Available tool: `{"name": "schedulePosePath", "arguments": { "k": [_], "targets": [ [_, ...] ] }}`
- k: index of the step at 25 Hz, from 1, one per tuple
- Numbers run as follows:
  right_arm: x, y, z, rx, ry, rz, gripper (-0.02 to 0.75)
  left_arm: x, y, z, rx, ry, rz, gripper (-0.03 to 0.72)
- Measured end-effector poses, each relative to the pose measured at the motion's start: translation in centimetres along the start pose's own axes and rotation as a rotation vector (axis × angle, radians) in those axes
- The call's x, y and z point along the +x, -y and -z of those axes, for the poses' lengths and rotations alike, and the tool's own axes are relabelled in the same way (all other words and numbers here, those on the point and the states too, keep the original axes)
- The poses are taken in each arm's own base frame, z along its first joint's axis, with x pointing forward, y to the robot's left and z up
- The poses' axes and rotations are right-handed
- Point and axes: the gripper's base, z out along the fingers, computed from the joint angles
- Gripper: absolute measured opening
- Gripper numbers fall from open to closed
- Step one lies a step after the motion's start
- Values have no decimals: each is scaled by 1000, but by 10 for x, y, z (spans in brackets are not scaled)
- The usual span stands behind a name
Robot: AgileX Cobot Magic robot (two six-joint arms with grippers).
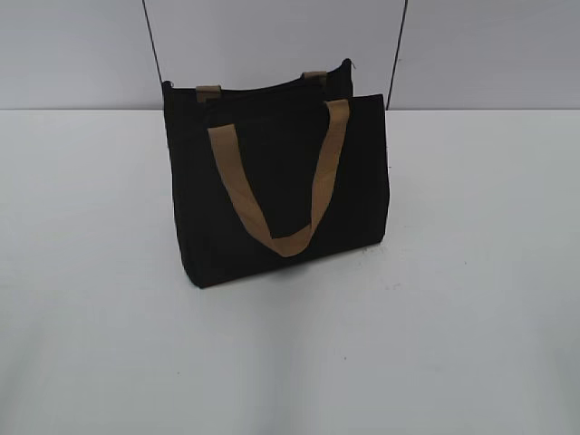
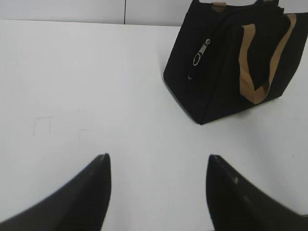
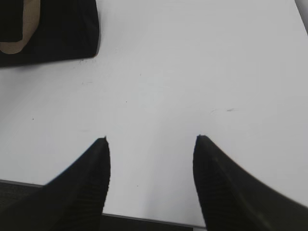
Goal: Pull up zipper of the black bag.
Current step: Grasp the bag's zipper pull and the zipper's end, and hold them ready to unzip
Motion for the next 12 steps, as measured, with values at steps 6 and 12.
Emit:
{"name": "schedulePosePath", "arguments": {
  "k": [6, 12],
  "targets": [
    [0, 0, 0, 0, 0, 0, 433, 0, 0, 0, 0, 0, 0, 469],
    [0, 0, 0, 0, 0, 0, 433, 0, 0, 0, 0, 0, 0, 469]
  ]
}}
